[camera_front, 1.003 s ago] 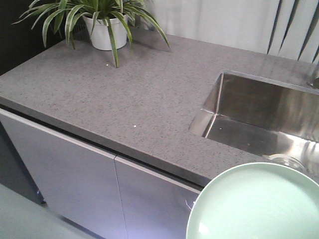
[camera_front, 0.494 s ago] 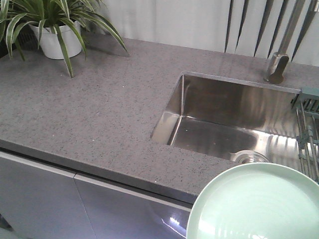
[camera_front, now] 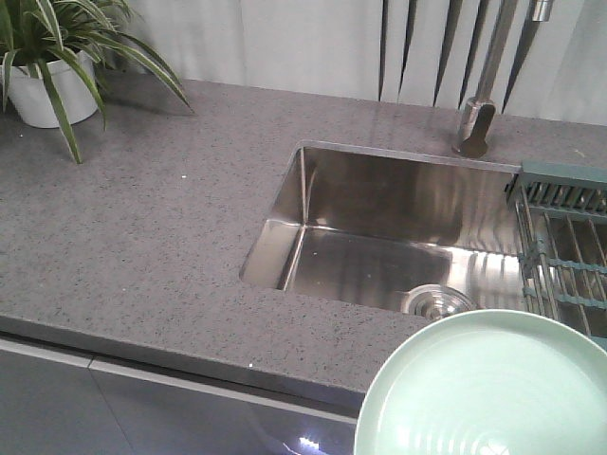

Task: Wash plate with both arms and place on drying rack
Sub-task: 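Drive up to the stainless steel sink with the plate held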

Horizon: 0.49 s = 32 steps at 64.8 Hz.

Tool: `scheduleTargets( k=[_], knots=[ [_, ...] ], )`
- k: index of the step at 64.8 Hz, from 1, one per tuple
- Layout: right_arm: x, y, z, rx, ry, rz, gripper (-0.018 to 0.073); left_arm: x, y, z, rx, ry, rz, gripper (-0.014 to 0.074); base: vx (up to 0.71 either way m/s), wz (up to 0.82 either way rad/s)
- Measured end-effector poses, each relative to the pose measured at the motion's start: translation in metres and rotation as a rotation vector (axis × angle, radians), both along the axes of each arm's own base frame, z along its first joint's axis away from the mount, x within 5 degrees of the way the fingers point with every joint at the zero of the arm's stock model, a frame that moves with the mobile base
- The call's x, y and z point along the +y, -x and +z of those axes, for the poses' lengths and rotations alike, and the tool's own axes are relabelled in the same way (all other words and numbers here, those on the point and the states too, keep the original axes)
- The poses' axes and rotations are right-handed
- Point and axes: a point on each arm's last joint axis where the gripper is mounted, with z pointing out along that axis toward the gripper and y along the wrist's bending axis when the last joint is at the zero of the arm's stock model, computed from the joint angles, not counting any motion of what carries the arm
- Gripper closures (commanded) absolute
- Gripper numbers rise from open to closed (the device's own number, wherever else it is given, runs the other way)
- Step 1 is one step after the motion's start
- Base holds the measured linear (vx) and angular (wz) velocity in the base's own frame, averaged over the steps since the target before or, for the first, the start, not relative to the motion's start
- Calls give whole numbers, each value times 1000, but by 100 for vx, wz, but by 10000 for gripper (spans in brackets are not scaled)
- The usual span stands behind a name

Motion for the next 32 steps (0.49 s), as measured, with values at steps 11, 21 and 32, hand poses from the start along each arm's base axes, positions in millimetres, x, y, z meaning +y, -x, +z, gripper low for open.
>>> scheduleTargets(
  k=[11, 21, 32],
  knots=[
    [0, 0, 0, 0, 0, 0, 561, -2, 0, 0, 0, 0, -42, 603, 5, -18],
    [0, 0, 0, 0, 0, 0, 561, -2, 0, 0, 0, 0, -45, 603, 5, -20],
    [0, 0, 0, 0, 0, 0, 561, -2, 0, 0, 0, 0, -45, 603, 5, -21]
  ],
)
